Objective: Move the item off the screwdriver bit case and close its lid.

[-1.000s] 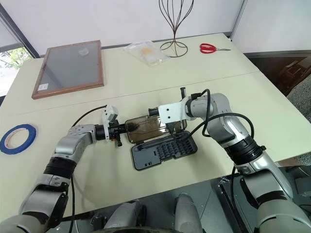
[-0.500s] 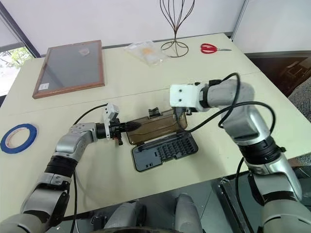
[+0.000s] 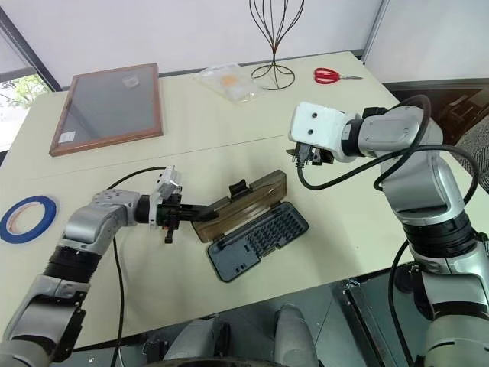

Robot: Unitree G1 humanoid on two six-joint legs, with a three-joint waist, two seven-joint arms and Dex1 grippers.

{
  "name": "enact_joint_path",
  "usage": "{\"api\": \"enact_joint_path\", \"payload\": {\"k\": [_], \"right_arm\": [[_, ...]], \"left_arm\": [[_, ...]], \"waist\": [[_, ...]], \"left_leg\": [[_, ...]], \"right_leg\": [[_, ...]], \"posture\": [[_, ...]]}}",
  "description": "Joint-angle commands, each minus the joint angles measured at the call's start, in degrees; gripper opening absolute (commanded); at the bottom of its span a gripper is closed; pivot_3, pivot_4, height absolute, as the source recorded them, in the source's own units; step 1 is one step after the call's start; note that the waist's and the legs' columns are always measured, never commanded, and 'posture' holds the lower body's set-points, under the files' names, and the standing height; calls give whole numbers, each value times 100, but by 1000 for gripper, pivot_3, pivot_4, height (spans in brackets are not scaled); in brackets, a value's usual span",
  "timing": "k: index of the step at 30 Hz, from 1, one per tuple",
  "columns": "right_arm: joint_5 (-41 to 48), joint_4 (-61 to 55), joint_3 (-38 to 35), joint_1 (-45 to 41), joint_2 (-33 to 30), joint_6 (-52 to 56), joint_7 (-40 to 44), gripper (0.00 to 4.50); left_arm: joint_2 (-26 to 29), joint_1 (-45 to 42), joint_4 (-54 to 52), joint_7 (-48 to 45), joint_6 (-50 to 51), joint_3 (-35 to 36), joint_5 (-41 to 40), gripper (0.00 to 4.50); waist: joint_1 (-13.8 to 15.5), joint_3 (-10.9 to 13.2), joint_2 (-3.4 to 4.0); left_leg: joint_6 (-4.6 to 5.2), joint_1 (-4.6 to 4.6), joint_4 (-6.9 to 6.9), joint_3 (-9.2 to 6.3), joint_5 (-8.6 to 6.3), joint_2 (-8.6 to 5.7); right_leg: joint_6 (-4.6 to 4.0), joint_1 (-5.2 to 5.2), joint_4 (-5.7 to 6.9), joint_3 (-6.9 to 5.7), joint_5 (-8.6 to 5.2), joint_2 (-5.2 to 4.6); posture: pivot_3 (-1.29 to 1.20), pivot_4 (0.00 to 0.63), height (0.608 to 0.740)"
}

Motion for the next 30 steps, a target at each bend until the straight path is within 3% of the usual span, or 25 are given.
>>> {"api": "enact_joint_path", "payload": {"k": [1, 13, 30], "right_arm": [[114, -89, -60, -50, -51, -15, -145, 2430], [204, -68, 59, -25, -126, 1, -293, 2430], [481, -526, 318, 502, -75, 393, -415, 2430]], "left_arm": [[94, -13, -363, -178, 79, -21, -198, 0], [-87, -32, -748, -163, 219, -343, -275, 0], [-44, 239, -119, -541, -620, -1628, 702, 0]], "waist": [[13, 1, -1], [3, 2, -3], [11, 1, -2]], "left_leg": [[0, 0, 2, -1, 0, 0], [1, -1, 2, 0, -1, -1], [3, 5, 3, 2, -1, -1]], "right_leg": [[0, 1, 0, 0, 0, 0], [0, 1, -1, 0, 0, -2], [0, 7, -1, 0, 0, -2]], "posture": [[0, 150, 740], [0, 150, 740], [0, 150, 740]]}}
